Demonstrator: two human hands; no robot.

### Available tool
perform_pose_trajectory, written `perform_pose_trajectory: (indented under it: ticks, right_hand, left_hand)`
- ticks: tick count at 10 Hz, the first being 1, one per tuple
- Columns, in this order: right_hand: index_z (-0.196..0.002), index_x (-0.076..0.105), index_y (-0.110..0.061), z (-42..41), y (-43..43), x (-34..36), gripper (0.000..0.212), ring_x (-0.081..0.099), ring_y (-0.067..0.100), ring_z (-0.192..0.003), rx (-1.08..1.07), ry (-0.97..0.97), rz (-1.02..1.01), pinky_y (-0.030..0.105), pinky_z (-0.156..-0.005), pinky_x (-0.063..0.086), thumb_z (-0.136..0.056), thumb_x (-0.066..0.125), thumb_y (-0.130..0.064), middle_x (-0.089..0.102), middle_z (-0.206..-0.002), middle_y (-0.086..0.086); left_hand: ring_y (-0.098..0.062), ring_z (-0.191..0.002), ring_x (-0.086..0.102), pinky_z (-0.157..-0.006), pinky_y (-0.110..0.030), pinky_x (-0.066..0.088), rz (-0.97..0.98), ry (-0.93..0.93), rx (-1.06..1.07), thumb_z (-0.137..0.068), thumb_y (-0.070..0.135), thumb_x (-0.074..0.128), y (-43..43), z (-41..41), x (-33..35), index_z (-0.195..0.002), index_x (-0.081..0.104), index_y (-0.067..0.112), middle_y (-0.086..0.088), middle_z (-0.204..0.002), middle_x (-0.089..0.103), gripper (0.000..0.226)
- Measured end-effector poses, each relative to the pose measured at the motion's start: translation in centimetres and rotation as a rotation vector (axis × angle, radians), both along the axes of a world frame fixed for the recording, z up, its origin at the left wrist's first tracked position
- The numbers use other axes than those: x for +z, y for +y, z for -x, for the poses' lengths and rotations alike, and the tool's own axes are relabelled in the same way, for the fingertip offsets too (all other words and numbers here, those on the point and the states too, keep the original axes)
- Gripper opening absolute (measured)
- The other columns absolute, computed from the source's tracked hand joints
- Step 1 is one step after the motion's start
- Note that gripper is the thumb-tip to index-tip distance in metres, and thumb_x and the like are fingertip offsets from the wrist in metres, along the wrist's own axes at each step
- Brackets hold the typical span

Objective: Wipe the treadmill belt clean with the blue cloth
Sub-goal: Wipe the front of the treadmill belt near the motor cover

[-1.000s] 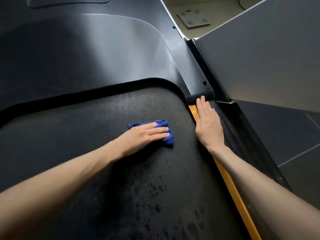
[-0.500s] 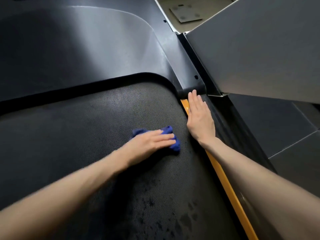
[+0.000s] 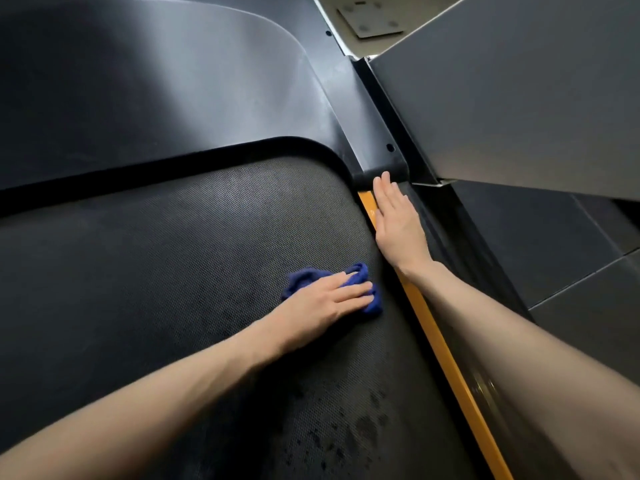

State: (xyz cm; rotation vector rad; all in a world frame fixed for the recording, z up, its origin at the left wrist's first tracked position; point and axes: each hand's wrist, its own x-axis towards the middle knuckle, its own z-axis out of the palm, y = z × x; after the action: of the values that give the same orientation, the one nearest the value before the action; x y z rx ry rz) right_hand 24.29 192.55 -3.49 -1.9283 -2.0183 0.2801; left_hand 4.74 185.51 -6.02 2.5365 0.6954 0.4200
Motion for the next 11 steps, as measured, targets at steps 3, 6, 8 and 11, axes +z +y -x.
perform_pose_trajectory:
  ticks: [3, 6, 8, 11]
  right_hand:
    - [-0.133, 0.054, -0.009, -1.8, -4.8, 5.4, 0.045, 0.044, 0.022, -0.129, -0.014, -0.056, 0.117, 0.032, -0.109, 0.028, -0.091, 0.043, 0.0, 0.049, -0.141, 0.006]
    - [-0.148, 0.026, -0.014, -3.6, -6.4, 3.0, 0.069, 0.017, 0.015, -0.144, 0.088, 0.06, 0.233, 0.024, -0.115, 0.012, -0.087, 0.051, 0.009, 0.021, -0.156, 0.001]
    - [-0.149, 0.024, -0.014, -3.6, -6.5, 2.8, 0.067, 0.011, 0.013, -0.145, 0.096, 0.125, 0.267, 0.021, -0.114, 0.006, -0.09, 0.049, 0.006, 0.016, -0.157, -0.001]
    - [-0.149, 0.023, -0.014, -3.4, -6.3, 2.5, 0.079, 0.007, 0.01, -0.145, 0.064, 0.136, 0.261, -0.001, -0.102, -0.005, -0.082, 0.042, 0.022, 0.013, -0.157, -0.002]
  left_hand:
    - [-0.044, -0.129, 0.04, -0.114, -0.046, 0.021, 0.023, 0.053, 0.488, -0.091, 0.004, 0.038, 11.1, -0.7, 0.1, -0.128, 0.05, -0.007, -0.026, -0.139, 0.043, 0.04]
    - [-0.039, -0.124, 0.048, -0.11, -0.023, 0.014, -0.098, 0.1, -0.293, -0.091, 0.011, 0.034, 2.1, -2.2, 1.9, -0.122, 0.055, -0.008, -0.025, -0.132, 0.051, 0.042]
    - [-0.025, -0.132, 0.04, -0.107, -0.029, 0.029, -0.052, 0.027, 0.434, -0.094, 0.018, 0.037, 8.1, -2.4, 2.5, -0.127, 0.052, 0.008, -0.01, -0.131, 0.053, 0.038]
    - [-0.026, -0.086, 0.061, -0.079, -0.037, 0.045, -0.234, 0.017, -0.314, -0.096, 0.022, 0.04, 1.9, -2.0, 2.3, -0.108, 0.064, 0.006, -0.008, -0.103, 0.068, 0.031]
